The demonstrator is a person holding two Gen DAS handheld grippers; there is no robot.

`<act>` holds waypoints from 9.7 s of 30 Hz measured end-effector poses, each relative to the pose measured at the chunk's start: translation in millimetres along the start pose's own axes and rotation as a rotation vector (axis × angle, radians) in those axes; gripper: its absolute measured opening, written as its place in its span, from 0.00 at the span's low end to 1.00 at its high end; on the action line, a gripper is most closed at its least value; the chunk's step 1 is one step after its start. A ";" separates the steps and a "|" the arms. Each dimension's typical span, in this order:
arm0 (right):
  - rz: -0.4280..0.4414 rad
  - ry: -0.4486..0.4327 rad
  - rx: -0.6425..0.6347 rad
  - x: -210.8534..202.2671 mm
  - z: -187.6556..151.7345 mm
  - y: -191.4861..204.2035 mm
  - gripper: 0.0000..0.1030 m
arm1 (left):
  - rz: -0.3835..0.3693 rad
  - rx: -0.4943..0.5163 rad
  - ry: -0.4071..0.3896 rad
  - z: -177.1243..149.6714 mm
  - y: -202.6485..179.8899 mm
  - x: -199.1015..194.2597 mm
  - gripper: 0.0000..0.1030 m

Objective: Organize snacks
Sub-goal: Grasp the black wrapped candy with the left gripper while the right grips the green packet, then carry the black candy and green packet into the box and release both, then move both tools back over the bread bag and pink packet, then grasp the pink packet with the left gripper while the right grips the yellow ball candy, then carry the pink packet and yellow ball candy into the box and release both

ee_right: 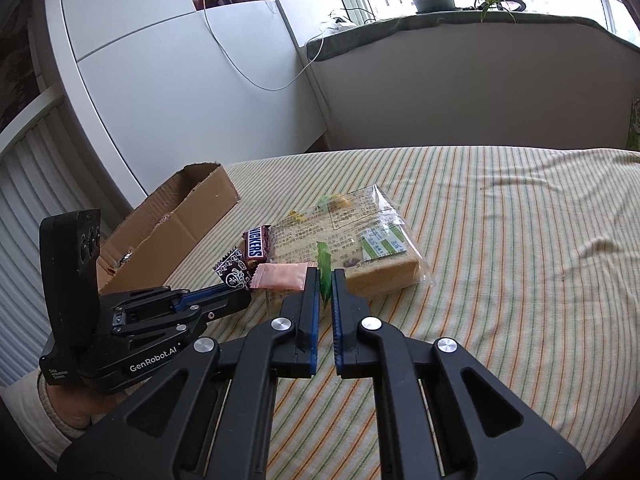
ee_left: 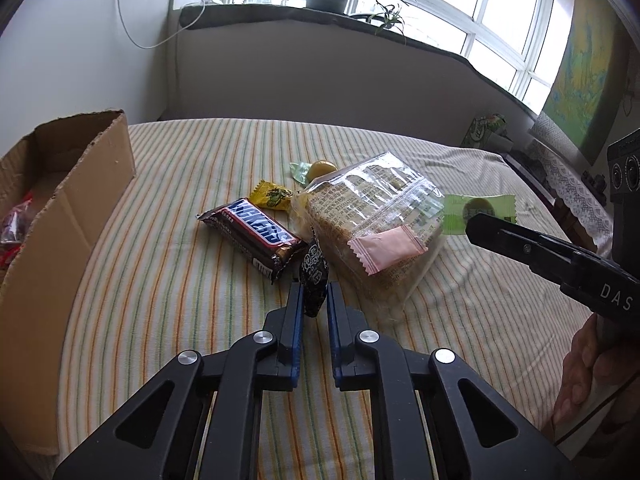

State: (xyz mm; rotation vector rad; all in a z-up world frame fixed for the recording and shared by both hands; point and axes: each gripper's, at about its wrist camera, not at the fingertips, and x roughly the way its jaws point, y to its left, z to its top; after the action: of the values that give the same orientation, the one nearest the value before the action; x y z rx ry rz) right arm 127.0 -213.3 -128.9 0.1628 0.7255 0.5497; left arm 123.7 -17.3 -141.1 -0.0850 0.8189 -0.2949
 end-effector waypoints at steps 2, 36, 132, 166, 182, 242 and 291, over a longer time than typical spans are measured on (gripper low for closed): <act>-0.005 0.002 0.001 -0.4 -1.8 -0.6 0.05 | 0.000 -0.004 -0.004 -1.6 -0.6 -2.0 0.10; -0.029 -0.102 -0.247 -33.8 45.8 181.1 0.05 | -0.010 -0.078 -0.373 11.3 78.3 -177.0 0.10; -0.172 0.044 -0.069 9.0 27.1 -15.6 0.56 | -0.003 0.068 -0.097 44.2 -43.1 -31.1 0.66; -0.078 0.181 -0.152 53.0 42.8 -27.0 0.56 | -0.116 -0.043 0.027 33.2 -29.4 19.9 0.47; -0.048 0.273 -0.282 101.6 98.4 6.5 0.57 | -0.187 -0.075 0.021 21.7 -11.1 6.3 0.33; -0.141 -0.048 -0.217 -47.7 78.8 110.3 0.29 | -0.205 -0.029 -0.351 29.5 13.8 -155.4 0.17; 0.136 0.154 -0.400 119.6 47.5 260.5 0.49 | 0.146 -0.366 -0.395 -16.4 197.6 -185.6 0.71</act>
State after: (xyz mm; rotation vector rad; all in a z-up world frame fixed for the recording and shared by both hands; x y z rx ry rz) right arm 122.9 72.8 -78.6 -0.2059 0.7425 0.8320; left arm 36.8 226.3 -58.3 -0.4113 0.4739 0.0156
